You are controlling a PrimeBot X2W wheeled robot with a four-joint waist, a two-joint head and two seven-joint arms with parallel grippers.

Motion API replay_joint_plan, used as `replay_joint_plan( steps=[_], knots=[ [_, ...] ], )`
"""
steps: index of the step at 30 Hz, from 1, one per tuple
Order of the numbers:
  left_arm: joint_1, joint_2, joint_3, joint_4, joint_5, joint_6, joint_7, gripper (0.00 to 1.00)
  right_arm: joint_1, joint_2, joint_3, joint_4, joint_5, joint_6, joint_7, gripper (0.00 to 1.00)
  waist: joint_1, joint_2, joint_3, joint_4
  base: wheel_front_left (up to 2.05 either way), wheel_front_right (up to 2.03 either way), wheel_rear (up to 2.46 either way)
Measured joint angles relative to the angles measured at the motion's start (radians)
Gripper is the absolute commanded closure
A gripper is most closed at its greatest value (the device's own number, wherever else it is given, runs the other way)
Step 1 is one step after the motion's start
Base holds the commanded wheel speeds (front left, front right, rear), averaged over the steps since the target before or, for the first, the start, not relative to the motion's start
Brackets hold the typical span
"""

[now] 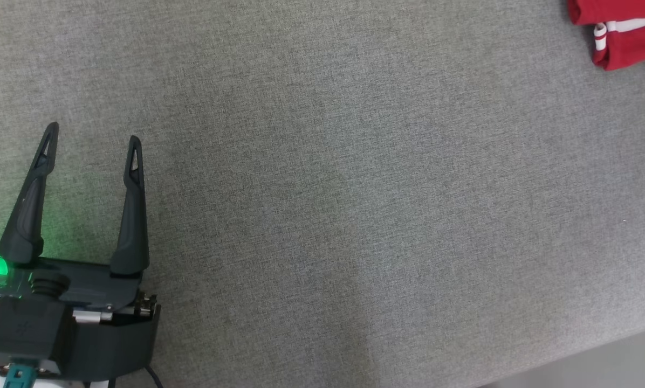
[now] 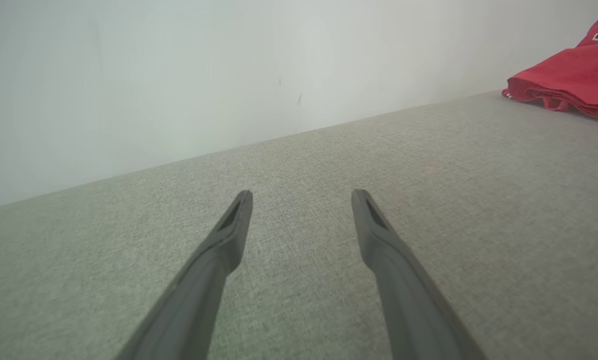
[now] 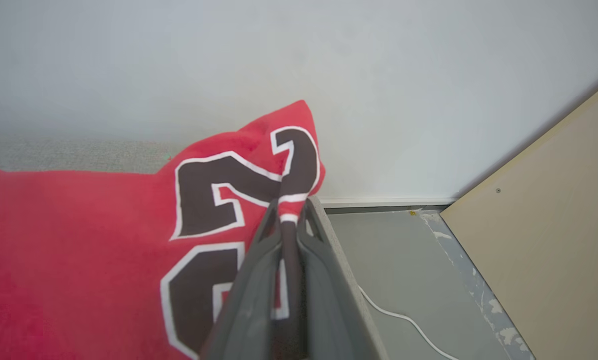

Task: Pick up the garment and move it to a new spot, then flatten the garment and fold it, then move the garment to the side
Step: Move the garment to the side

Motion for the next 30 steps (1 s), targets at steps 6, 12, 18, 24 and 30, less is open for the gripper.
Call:
replay_joint_plan(
  steps=[6, 12, 18, 24, 30],
  knots=[
    [-0.001, 0.002, -0.002, 0.000, 0.000, 0.004, -0.001, 0.00, -0.024, -0.007, 0.007, 0.048, -0.006, 0.000, -0.051, 0.00, 0.0000, 0.0000, 0.004, 0.004, 0.00, 0.00, 0.00],
    [0.000, -0.003, -0.002, 0.028, -0.011, 0.018, -0.029, 0.00, -0.031, -0.010, -0.014, 0.024, -0.006, 0.000, -0.081, 0.00, 0.0001, -0.0001, -0.015, 0.008, 0.00, 0.00, 0.00],
    [0.006, -0.027, -0.011, 0.100, -0.040, 0.028, -0.080, 0.00, 0.013, -0.012, -0.097, -0.148, -0.058, 0.000, -0.084, 0.00, 0.0000, 0.0000, -0.071, 0.016, 0.00, 0.00, 0.00],
    [0.047, -0.068, -0.007, 0.201, -0.096, 0.044, -0.144, 0.00, 0.190, 0.052, -0.206, -0.329, -0.141, 0.000, -0.085, 0.00, 0.0000, -0.0001, -0.158, 0.035, 0.00, 0.00, 0.00],
    [0.094, -0.088, 0.004, 0.281, -0.137, 0.052, -0.185, 0.00, 0.395, 0.144, -0.285, -0.489, -0.196, 0.000, -0.086, 0.00, -0.0001, -0.0003, -0.261, 0.059, 0.00, 0.00, 0.00]
  ],
)
